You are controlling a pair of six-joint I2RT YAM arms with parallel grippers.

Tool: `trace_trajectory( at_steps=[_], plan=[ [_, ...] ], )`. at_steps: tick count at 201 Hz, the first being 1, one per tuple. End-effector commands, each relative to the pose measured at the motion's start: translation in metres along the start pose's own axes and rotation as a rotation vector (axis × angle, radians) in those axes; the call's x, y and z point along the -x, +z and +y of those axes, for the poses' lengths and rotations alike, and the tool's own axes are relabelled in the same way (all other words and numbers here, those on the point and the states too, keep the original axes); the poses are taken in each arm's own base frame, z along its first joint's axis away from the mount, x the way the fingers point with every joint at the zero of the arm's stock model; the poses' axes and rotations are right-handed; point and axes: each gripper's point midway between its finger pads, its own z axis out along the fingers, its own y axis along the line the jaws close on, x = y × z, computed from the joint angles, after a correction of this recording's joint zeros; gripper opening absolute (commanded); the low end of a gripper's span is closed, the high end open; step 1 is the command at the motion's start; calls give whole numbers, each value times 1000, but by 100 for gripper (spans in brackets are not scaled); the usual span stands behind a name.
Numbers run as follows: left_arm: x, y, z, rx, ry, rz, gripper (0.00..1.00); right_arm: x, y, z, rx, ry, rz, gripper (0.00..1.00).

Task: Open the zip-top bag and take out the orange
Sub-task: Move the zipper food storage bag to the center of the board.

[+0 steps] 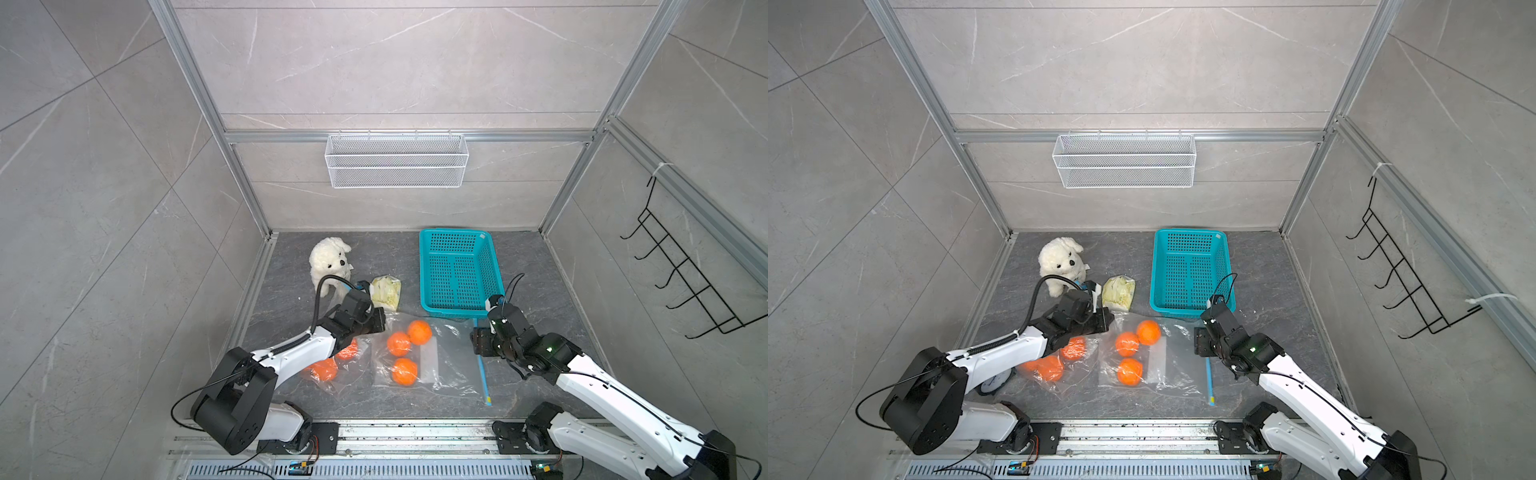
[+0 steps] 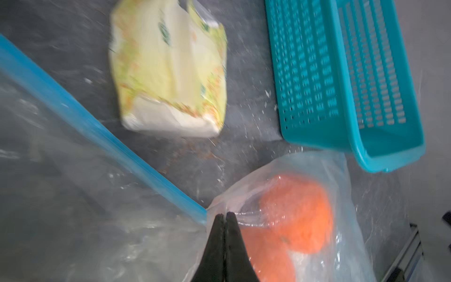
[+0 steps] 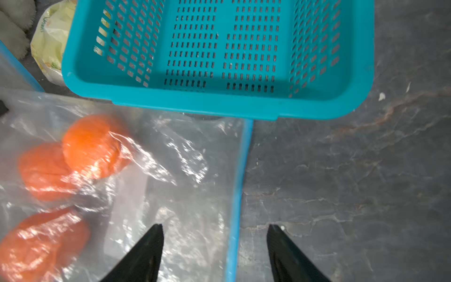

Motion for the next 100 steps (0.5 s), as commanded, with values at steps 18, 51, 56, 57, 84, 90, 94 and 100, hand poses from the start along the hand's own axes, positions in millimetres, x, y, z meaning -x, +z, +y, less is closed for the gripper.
trace_trajectory(
  at_steps=[18, 51, 56, 57, 84, 90, 94, 100],
  plan=[
    [31, -13, 6, -32, 12, -76, 0, -23, 29, 20, 110, 75, 62, 75],
    [39, -26, 10, 13, 29, -99, 35, -36, 38, 30, 157, 46, 66, 80],
    [44, -34, 7, 18, 42, -118, 44, -35, 37, 30, 161, 46, 54, 80],
    [45, -36, 6, 19, 44, -123, 47, -35, 36, 30, 161, 47, 51, 80],
    [57, -77, -16, 94, 188, -206, 72, -25, 27, 28, 168, 57, -6, 82],
    [54, -82, -27, 99, 244, -203, 72, -24, 26, 28, 165, 53, -8, 82],
    [49, -82, -34, 101, 295, -193, 73, -23, 26, 29, 165, 51, -11, 82],
    [40, -81, -46, 103, 377, -170, 73, -21, 25, 28, 162, 52, -16, 82]
  ],
)
